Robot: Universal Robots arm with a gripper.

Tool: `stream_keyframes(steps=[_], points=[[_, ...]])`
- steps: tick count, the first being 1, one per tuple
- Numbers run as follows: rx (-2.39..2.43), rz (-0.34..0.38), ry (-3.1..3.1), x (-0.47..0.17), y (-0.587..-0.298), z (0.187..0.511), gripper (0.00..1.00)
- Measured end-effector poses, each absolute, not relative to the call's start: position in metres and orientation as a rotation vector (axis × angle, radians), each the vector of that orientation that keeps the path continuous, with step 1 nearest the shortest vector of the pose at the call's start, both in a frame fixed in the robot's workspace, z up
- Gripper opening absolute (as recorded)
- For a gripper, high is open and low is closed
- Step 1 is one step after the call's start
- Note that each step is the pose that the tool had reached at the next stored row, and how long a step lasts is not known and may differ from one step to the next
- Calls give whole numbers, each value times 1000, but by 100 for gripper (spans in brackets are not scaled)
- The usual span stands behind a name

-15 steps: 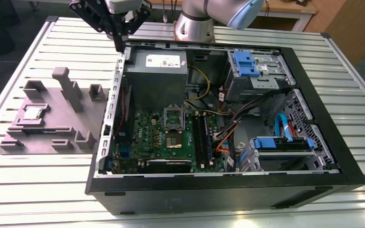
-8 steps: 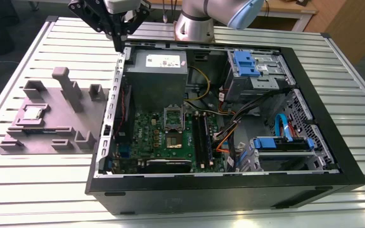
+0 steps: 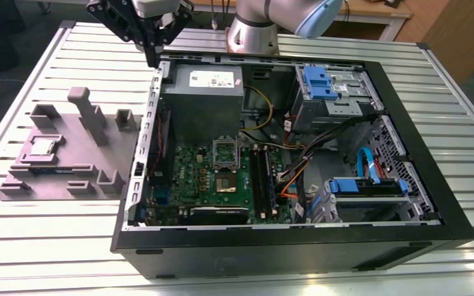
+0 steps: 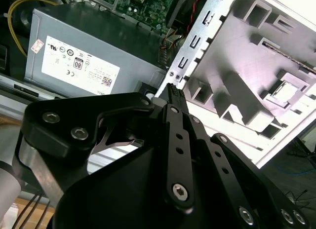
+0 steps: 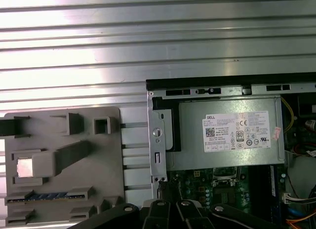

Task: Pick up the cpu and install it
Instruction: 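Reach for the cpu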

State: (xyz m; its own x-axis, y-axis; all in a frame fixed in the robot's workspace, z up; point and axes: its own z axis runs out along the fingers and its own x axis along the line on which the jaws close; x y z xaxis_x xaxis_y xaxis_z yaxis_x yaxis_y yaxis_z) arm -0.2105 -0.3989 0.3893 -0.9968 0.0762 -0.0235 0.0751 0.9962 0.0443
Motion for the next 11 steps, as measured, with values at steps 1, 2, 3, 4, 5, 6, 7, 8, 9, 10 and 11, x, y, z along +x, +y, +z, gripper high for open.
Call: stream_keyframes(steps=[1, 2, 3, 4, 5, 6, 7, 8, 9, 10, 11], points=[[118, 68, 3114, -211, -399, 389, 10], [118, 68, 3113, -211, -399, 389, 10], [118, 68, 3113, -211, -399, 389, 10], [118, 68, 3113, -211, -399, 389, 10], [118, 68, 3113, -212, -399, 389, 10], [118, 68, 3113, -212, -399, 389, 10], [118, 68, 3113, -212, -399, 389, 10], [118, 68, 3113, -212, -399, 389, 10], [118, 68, 3113, -213, -399, 389, 10], [118, 68, 3113, -213, -399, 389, 10], [118, 68, 3113, -213, -399, 389, 10]])
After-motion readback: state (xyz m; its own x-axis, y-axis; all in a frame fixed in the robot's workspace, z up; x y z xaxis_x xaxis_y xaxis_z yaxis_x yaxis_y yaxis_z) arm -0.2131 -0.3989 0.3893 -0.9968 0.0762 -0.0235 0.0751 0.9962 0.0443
